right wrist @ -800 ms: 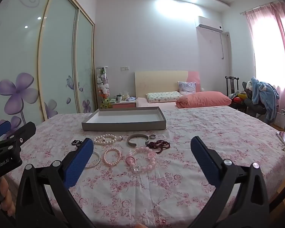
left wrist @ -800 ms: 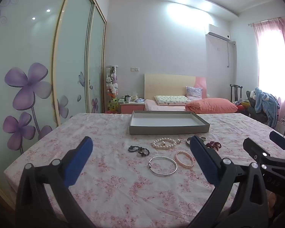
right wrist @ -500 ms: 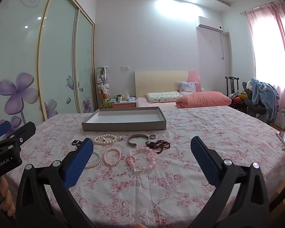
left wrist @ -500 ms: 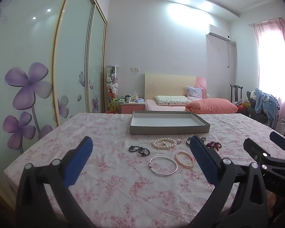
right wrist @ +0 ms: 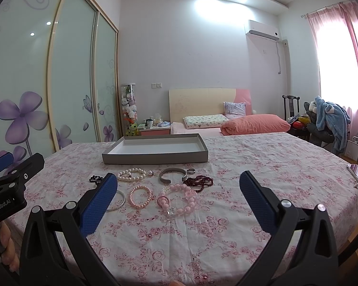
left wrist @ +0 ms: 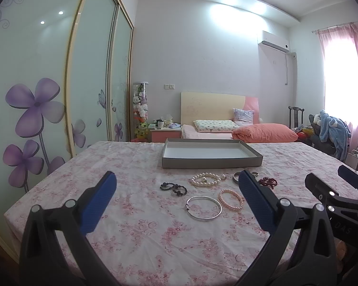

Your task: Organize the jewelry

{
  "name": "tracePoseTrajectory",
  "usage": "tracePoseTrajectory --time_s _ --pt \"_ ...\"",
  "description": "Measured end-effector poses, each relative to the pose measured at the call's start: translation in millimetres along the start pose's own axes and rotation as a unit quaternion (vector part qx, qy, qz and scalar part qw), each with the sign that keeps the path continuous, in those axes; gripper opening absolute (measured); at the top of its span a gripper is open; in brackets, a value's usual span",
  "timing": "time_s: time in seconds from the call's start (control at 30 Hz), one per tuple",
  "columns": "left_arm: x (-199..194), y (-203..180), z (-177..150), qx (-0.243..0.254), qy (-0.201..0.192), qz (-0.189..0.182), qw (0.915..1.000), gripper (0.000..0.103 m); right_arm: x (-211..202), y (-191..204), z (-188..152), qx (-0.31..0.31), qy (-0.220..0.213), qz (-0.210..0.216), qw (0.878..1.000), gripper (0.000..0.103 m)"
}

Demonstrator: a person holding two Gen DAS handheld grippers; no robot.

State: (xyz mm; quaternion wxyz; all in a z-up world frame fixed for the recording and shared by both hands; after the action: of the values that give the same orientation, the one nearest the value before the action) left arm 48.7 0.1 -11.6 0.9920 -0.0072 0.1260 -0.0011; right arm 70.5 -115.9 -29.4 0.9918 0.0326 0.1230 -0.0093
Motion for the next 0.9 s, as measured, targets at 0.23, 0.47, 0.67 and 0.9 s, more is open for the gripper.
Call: tracePoseTrajectory --time_s 0.23,0.47,0.67,0.9 --pt "-0.1 -0.1 0.0 0.0 0.0 0.0 1.0 0.099 0.1 -0.2 0.0 0.0 0.0 -0.001 1.0 0.101" --pt "0.0 0.0 0.0 0.0 0.0 0.0 1.0 0.099 0.0 -0.4 0.3 0.0 0.0 0.0 1.0 0.101" --pt "0.0 0.1 0.0 -0.001 0.0 0.0 1.0 0.099 0.1 -1.1 0.0 0.001 0.0 -0.001 1.0 0.101" --pt "0.0 0.1 -0.1 0.0 0.0 0.0 1.0 0.099 0.7 -1.7 0.1 0.002 0.0 -0.001 1.0 0.101"
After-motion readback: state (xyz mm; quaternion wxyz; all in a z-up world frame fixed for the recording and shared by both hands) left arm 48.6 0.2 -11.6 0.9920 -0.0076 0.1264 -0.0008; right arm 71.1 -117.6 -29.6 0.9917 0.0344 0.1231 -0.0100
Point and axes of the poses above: each gripper's, at about its wrist camera, not at the fingertips, and x roughly the way its jaws point, y to its left, z to its top, the point moved 5 cm from there along x, roughly the way its jaws point, and after that the axes turned 1 degree about y, right-handed, at the moved point
